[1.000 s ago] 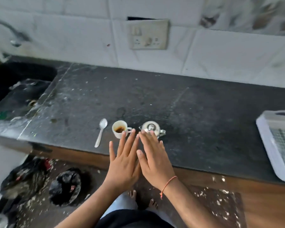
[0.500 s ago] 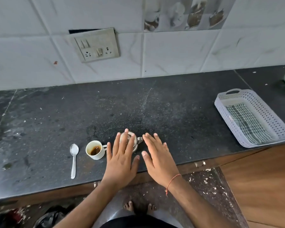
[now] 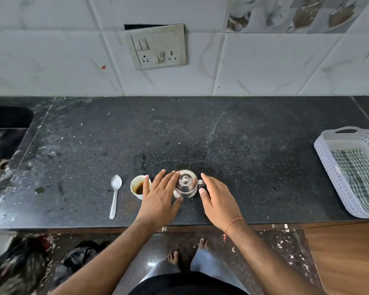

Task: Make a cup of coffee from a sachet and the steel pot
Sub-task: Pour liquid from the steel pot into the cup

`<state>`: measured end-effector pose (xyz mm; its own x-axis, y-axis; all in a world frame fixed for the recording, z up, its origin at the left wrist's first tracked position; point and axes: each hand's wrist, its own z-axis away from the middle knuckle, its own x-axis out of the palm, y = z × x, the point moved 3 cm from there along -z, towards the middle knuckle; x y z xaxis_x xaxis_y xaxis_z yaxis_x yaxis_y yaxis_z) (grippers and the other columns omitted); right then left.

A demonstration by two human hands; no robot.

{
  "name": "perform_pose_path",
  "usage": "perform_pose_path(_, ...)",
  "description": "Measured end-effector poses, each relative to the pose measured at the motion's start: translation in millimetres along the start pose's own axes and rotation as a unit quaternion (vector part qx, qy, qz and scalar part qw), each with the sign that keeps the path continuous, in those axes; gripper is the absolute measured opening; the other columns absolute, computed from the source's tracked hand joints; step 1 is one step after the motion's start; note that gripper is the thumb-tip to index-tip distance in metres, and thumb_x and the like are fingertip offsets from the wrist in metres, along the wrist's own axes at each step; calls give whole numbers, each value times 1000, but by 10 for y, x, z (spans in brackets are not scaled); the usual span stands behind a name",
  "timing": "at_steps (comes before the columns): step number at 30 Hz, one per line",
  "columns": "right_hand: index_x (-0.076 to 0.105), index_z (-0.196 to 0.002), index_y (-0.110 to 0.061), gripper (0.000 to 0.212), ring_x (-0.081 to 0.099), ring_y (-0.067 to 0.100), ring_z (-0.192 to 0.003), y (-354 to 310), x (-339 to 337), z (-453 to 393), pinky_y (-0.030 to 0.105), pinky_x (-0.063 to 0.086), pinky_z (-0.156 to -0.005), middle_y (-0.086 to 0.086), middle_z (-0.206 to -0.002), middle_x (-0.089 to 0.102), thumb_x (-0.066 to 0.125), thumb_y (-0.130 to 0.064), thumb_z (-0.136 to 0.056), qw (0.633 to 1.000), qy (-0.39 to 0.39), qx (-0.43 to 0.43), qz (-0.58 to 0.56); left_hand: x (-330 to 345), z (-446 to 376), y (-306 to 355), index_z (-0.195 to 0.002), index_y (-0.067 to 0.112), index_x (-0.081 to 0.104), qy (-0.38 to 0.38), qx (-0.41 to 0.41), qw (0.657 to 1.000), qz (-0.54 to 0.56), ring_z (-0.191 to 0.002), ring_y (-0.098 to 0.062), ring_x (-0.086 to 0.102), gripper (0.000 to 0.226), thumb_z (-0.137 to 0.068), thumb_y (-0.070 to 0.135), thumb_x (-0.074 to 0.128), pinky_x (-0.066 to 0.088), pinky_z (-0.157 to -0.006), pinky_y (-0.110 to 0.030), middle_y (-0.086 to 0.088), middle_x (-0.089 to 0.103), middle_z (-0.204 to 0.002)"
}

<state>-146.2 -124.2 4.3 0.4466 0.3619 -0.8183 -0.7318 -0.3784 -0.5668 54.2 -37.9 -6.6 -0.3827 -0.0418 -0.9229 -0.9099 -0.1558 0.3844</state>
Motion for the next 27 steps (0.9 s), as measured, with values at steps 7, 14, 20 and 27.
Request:
perform_pose_path(7, 62, -115, -29, 24, 65, 21, -96, 141, -28, -332, 41, 50, -80, -6, -106, 66, 44, -43, -111, 997, -66, 9, -41, 31, -49, 6, -164, 27, 43, 35, 6, 999, -27, -166, -20, 25, 72, -101, 59, 56, 15, -132, -64, 14, 46, -167)
perform_pose_path(14, 59, -88, -27, 36, 67, 17, -68, 208, -48, -575, 42, 54, -73, -3, -76, 74, 46, -54, -108, 979, -184, 27, -81, -93, 30, -71, -171, 28, 30, 51, -37, 998, -17, -169, -16, 7, 92, -97, 76, 57, 5, -134, -60, 15, 28, -176)
perform_pose_path(20, 61, -79, -23, 41, 67, 14, -66, 176, -110, -499, 40, 55, -73, -6, -76, 75, 49, -49, -109, 974, -195, 30, -108, -192, 347, -507, -174, 15, 13, 134, -129, 978, 91, -169, -21, 7, 126, -83, 73, 79, 8, -136, -40, 1, 17, -181)
perform_pose_path(27, 62, -73, -22, 44, 64, 14, -62, -30, -248, -449, 34, 54, -68, -4, -70, 71, 52, -46, -109, 982, -151, 42, -110, 43, 407, -1035, -171, 15, 23, 94, -169, 960, 202, -156, -3, 25, 126, -75, 47, 98, 9, -126, -10, 7, 34, -172)
